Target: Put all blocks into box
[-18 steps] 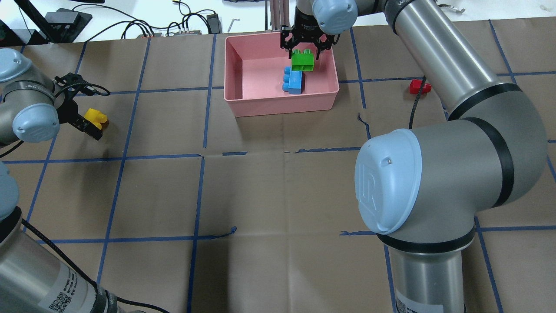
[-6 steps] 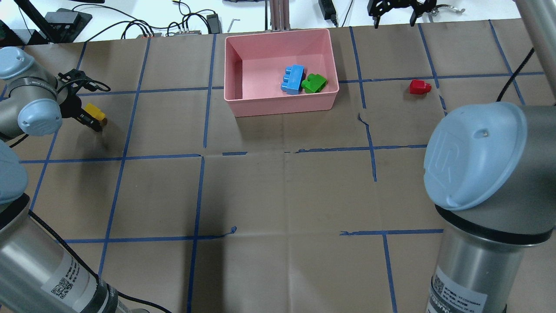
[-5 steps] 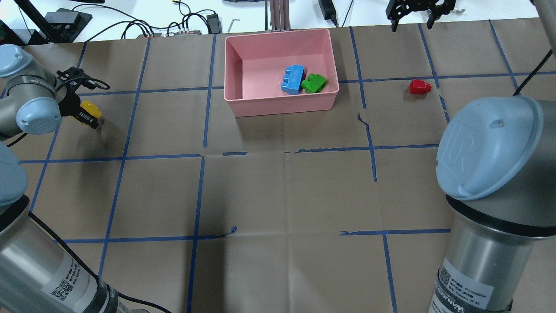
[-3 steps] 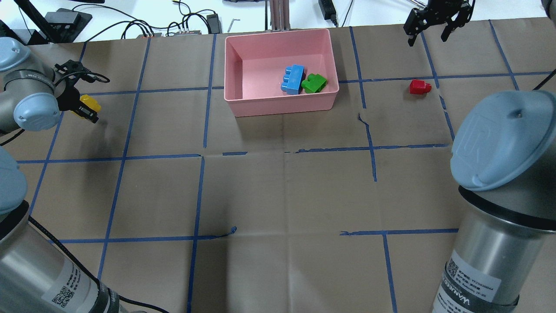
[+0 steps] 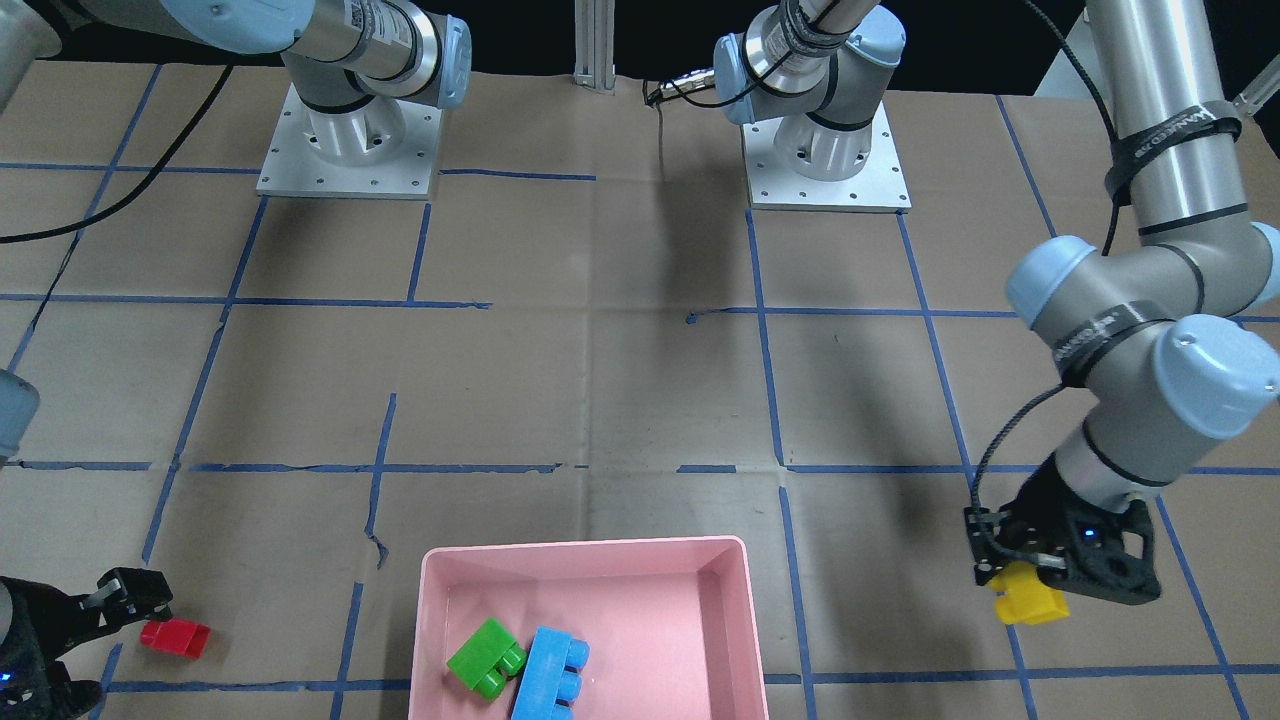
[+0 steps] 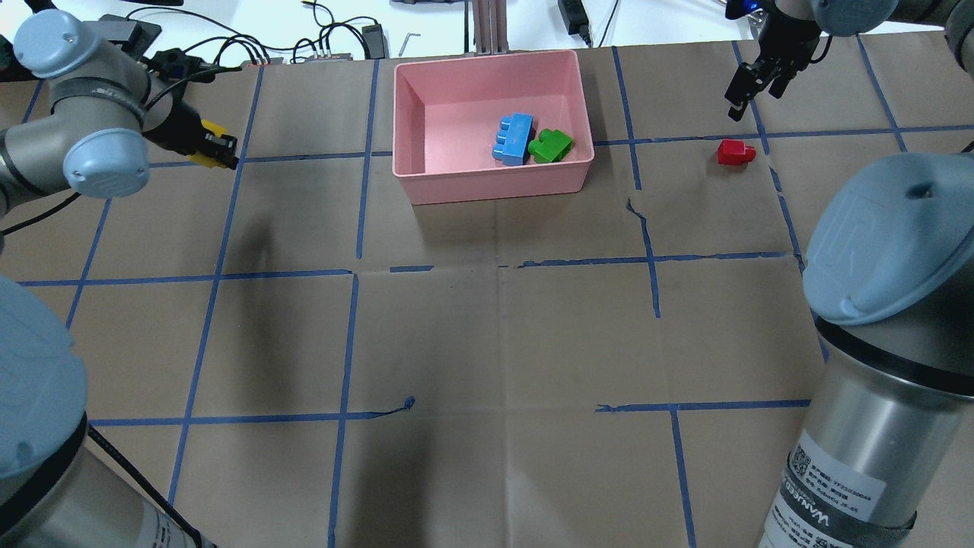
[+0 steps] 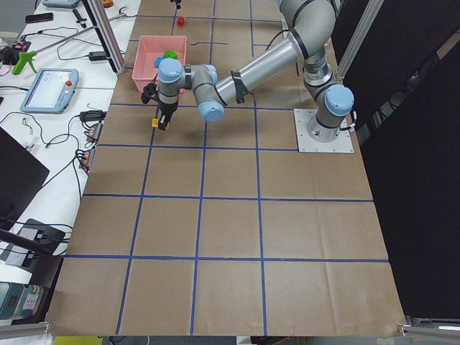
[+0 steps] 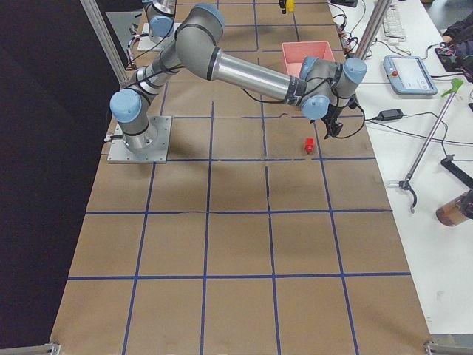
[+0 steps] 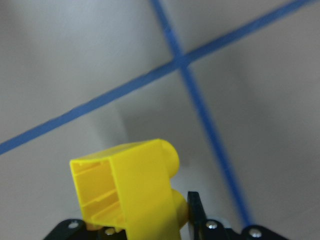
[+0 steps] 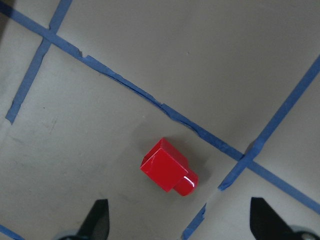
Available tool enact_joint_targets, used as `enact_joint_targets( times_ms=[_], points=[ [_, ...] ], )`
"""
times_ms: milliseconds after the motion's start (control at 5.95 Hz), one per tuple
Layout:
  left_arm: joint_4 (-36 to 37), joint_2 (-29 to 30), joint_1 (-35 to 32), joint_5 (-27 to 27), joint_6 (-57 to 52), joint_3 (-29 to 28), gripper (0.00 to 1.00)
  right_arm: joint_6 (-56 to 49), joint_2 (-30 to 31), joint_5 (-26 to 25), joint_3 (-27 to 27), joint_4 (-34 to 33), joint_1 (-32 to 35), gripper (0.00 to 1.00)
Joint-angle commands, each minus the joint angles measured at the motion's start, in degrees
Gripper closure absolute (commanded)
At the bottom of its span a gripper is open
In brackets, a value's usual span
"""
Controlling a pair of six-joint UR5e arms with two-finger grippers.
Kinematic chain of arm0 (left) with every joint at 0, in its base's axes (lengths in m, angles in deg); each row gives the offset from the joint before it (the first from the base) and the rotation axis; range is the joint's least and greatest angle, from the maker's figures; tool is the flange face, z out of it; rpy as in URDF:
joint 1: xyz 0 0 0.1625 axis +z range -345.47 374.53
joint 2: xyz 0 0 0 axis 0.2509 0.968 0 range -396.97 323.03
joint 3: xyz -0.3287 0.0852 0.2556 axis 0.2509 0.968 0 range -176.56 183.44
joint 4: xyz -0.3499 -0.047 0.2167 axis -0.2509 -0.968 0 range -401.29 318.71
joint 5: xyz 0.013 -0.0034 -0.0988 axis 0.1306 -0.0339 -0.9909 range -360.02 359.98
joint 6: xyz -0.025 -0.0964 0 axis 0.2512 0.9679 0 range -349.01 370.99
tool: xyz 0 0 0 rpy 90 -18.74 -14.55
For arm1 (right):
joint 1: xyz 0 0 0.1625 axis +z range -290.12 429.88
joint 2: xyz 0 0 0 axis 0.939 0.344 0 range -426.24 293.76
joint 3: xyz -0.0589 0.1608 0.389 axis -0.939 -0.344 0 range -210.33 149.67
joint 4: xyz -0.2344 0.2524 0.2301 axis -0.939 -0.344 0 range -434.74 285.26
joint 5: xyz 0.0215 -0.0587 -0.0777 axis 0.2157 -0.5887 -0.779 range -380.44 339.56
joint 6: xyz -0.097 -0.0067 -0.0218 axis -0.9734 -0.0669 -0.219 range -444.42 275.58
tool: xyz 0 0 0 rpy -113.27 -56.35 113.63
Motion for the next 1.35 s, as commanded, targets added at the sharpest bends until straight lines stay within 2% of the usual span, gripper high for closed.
enact_joint_targets(
  times_ms=[0,168,336,504,673,841,1177],
  points=[
    [-1.2,0.1,-12.6,-0.3,28.5,-5.4,0.97,-12.3,-0.2,0.1,7.8,-12.6,0.0,0.01],
    [-2.0,3.0,-17.1,-0.4,38.3,-11.0,0.97,-16.7,-0.2,0.0,12.2,-18.7,0.0,0.01],
    [-2.0,9.3,-20.4,-0.5,47.5,-20.2,0.94,-17.0,0.2,-0.1,13.8,-20.9,-0.3,0.01],
    [-2.4,15.9,-24.2,-0.4,57.9,-30.5,0.82,-17.1,0.4,0.0,13.8,-19.9,-1.4,0.01],
    [-3.9,19.9,-25.5,-0.5,62.1,-36.5,0.44,-17.1,0.4,0.0,13.8,-18.4,-2.1,0.01],
    [-3.7,21.1,-25.7,-0.7,64.0,-37.3,0.01,-17.2,0.4,0.0,13.9,-17.8,-2.4,0.01],
    [-4.0,20.8,-25.8,-0.6,63.8,-36.5,0.01,-17.2,0.6,0.2,14.3,-17.2,-2.5,0.01]
  ],
)
